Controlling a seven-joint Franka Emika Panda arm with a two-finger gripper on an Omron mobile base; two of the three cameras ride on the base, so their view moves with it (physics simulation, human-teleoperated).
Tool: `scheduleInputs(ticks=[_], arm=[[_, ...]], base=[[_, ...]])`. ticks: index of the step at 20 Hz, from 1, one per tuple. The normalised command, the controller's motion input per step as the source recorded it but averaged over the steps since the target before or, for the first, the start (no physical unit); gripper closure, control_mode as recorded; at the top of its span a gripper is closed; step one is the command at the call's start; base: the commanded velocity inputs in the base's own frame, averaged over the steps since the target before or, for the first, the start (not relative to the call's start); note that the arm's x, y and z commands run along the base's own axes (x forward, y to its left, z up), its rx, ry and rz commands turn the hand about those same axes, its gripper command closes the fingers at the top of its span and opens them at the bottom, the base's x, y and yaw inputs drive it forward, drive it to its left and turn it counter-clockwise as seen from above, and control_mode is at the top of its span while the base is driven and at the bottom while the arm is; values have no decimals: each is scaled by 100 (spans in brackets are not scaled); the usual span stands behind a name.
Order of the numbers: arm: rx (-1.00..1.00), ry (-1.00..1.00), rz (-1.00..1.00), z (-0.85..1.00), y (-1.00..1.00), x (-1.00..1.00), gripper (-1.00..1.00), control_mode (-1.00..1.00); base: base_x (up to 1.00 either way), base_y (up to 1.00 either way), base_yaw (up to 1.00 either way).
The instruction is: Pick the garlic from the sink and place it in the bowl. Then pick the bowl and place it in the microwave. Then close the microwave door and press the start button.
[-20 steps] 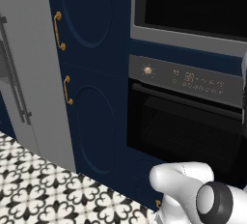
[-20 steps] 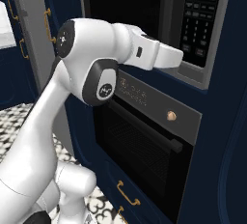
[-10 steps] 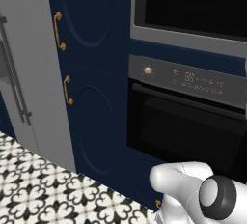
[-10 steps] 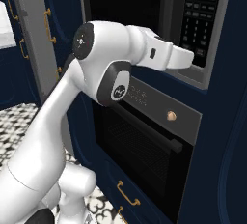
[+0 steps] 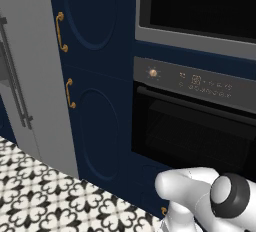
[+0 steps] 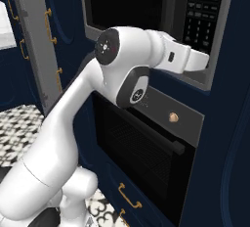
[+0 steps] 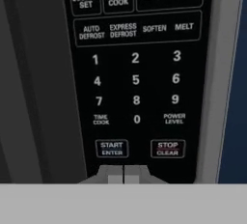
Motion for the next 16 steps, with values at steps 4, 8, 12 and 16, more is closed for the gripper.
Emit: scheduleInputs(ticks=[4, 8, 12, 16], arm=[[0, 0, 0, -1, -3, 15, 100, -100], [0, 0, 0, 0, 0, 20, 100, -100], [0, 0, 0, 0, 0, 36, 100, -100], [0, 0, 1, -11, -1, 58, 100, -100]], base=[[0, 0, 0], [0, 0, 0], [0, 0, 0], [0, 0, 0]])
